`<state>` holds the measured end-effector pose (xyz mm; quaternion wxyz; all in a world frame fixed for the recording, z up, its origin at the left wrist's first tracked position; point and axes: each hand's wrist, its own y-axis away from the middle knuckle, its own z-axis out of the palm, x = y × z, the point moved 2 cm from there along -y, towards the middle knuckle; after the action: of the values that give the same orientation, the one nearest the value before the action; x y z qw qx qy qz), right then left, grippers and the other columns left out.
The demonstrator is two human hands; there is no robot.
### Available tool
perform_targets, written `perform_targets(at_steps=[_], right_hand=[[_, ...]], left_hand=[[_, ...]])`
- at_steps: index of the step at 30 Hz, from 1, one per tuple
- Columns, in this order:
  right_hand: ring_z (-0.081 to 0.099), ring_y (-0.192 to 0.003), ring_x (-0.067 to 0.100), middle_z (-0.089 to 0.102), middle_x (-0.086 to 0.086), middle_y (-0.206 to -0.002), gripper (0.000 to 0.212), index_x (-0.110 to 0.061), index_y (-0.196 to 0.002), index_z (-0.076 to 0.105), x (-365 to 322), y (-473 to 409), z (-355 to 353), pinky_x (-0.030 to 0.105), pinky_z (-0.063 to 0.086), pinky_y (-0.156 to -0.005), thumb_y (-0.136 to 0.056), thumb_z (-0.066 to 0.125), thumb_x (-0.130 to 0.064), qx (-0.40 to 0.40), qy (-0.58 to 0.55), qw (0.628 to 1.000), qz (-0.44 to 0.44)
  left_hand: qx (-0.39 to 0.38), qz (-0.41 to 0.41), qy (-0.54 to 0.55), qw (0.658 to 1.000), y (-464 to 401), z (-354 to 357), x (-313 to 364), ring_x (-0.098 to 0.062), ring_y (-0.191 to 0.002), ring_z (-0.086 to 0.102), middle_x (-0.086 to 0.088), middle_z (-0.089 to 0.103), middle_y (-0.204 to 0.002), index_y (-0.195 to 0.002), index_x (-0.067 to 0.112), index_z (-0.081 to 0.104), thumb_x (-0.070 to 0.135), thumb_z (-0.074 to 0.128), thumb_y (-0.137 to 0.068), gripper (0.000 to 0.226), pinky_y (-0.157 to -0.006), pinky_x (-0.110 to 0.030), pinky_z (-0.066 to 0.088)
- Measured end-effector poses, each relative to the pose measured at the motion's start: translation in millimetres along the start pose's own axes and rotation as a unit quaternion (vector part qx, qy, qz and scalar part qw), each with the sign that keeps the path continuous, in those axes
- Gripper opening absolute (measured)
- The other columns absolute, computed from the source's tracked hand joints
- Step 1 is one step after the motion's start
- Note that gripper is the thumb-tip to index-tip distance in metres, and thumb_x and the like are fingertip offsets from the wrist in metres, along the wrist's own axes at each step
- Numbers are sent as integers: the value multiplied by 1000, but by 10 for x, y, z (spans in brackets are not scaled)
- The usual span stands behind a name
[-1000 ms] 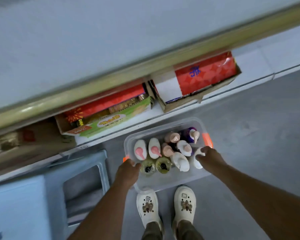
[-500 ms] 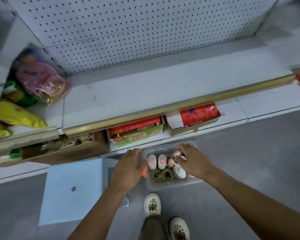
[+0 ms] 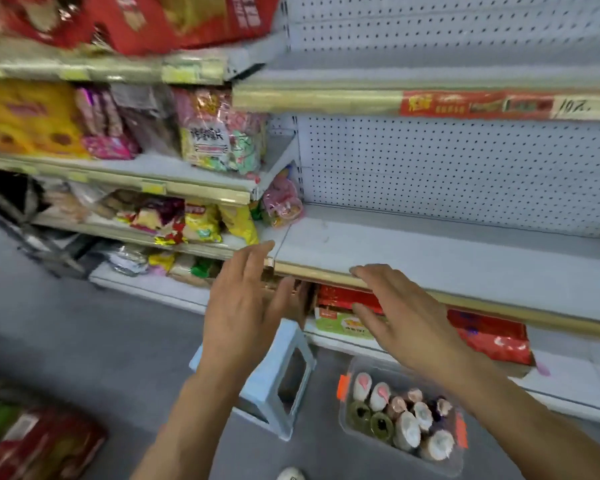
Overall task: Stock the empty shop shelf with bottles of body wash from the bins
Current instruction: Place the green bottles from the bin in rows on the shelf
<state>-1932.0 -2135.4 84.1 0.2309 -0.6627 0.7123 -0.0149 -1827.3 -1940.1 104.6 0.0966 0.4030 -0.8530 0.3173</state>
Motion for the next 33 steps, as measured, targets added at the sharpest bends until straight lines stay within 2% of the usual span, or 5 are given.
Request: perform_targets(at_steps=[8, 14, 19, 28, 33], right_hand=[[47, -118, 21, 51, 3, -134, 45, -16, -133, 49, -1099, -1021, 123, 35, 44, -90, -93, 50, -38, 37, -75, 984, -159], [49, -115, 23, 53, 5, -129, 46, -13, -133, 48, -2006, -1794, 564, 34, 43, -86, -92, 56, -32, 40, -82, 961, -260], [44, -124, 27, 41, 4, -141, 57, -18, -142, 37, -3044, -2675, 1249, 44, 46, -93, -92, 54, -38, -32, -44, 963, -265], [44, -129, 22, 41, -3, -146, 54, -30, -141, 34, -4889, -4014, 2270, 42, 46, -93, -93, 50, -48, -99, -116, 957, -245], [37, -133, 24, 40, 2, -146, 55, -24, -142, 36, -5596, -4586, 2903, 40, 42, -96, -94, 49, -47, -100, -48, 954, -279]], left_hand=[[106, -106, -221, 964, 125, -1146, -874, -26, -101, 58, -2, 62, -112, -131, 19, 54, 59, 49, -90, 58, -75, -38, 48], [104, -163, -270, 943, 194, -1756, -1754, -29, -108, 56, -5, 59, -120, -138, 19, 46, 63, 41, -89, 66, -84, -41, 46], [68, -220, -292, 928, 197, -2390, -2881, -32, -119, 51, -6, 55, -132, -145, 22, 39, 55, 53, -90, 65, -97, -44, 41], [51, -301, -282, 909, 42, -3470, -4979, -31, -124, 50, -9, 54, -130, -141, 19, 44, 57, 50, -91, 63, -90, -45, 46], [27, -309, -278, 909, -20, -3706, -5973, -34, -119, 52, -11, 55, -127, -139, 15, 46, 56, 50, -91, 63, -96, -48, 46]])
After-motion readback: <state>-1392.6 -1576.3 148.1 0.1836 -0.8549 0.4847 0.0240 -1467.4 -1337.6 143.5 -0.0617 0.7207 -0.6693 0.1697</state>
